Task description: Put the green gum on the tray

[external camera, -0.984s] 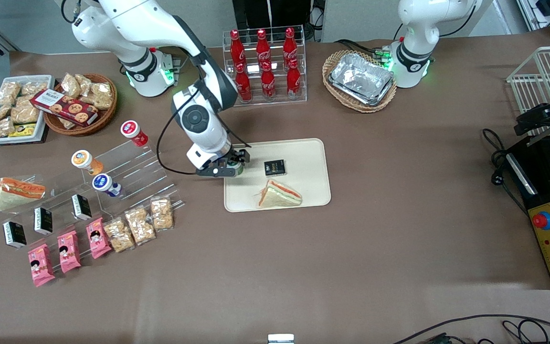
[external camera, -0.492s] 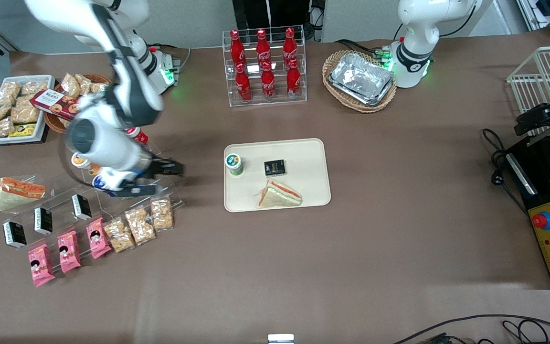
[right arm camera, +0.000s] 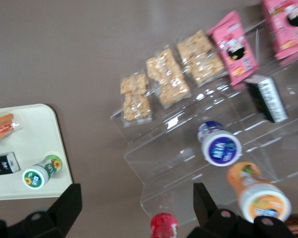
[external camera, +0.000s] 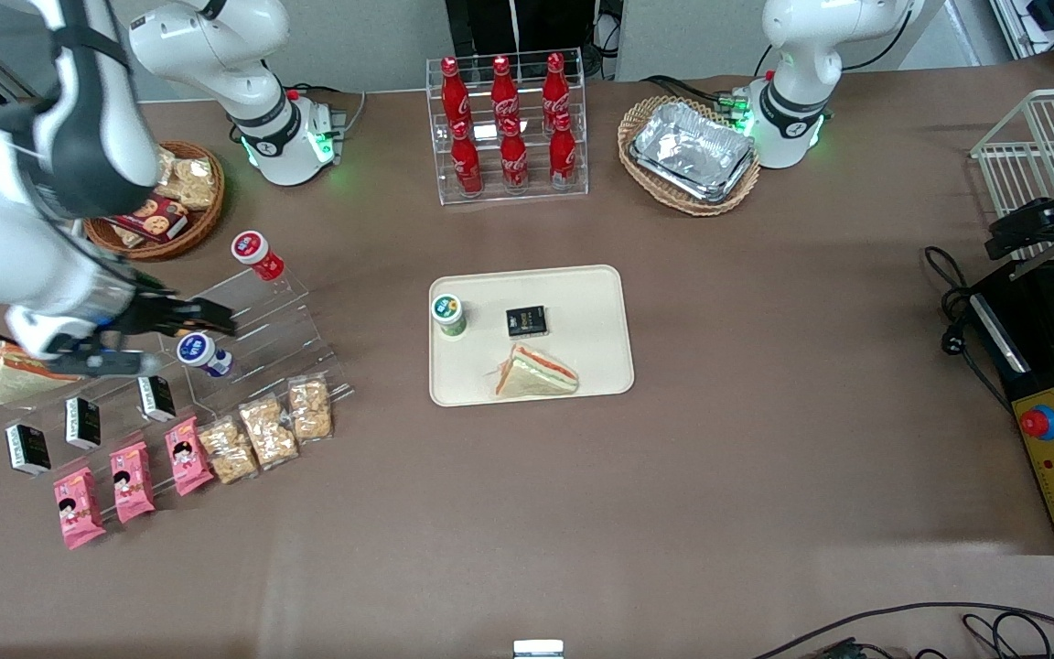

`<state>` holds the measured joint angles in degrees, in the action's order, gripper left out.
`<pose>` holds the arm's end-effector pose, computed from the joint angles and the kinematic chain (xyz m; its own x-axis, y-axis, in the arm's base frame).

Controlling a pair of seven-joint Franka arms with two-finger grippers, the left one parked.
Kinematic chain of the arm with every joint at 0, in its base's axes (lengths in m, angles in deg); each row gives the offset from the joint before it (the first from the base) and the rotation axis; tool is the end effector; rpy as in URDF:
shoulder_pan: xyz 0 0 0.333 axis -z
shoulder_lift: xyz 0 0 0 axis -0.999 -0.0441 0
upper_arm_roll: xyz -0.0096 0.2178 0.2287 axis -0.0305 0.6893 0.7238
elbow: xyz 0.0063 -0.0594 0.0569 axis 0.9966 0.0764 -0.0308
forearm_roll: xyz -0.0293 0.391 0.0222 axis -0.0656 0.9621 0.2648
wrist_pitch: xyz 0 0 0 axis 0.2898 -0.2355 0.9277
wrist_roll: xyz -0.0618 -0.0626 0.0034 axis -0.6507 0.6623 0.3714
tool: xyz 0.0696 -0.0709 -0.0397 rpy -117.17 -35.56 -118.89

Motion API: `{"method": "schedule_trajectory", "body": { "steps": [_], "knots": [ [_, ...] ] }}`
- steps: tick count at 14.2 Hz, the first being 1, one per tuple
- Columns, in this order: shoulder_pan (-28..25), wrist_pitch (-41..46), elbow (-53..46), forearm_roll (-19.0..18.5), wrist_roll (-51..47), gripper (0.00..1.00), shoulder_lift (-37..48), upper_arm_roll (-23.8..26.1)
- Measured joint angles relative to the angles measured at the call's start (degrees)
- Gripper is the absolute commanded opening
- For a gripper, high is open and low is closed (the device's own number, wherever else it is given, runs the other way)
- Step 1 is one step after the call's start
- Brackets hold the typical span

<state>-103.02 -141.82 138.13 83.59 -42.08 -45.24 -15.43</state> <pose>0.5573 0.0383 0.4872 0.9902 -0.0822 -0.1131 -0.0945 -0.9896 -0.1085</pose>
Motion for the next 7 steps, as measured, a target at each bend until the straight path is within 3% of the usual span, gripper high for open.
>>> {"method": "schedule_trajectory", "body": {
  "steps": [7],
  "knots": [
    [2.1, 13.5, -17.5, -3.5, 0.5, 1.00, -2.4, -0.4]
  ]
}}
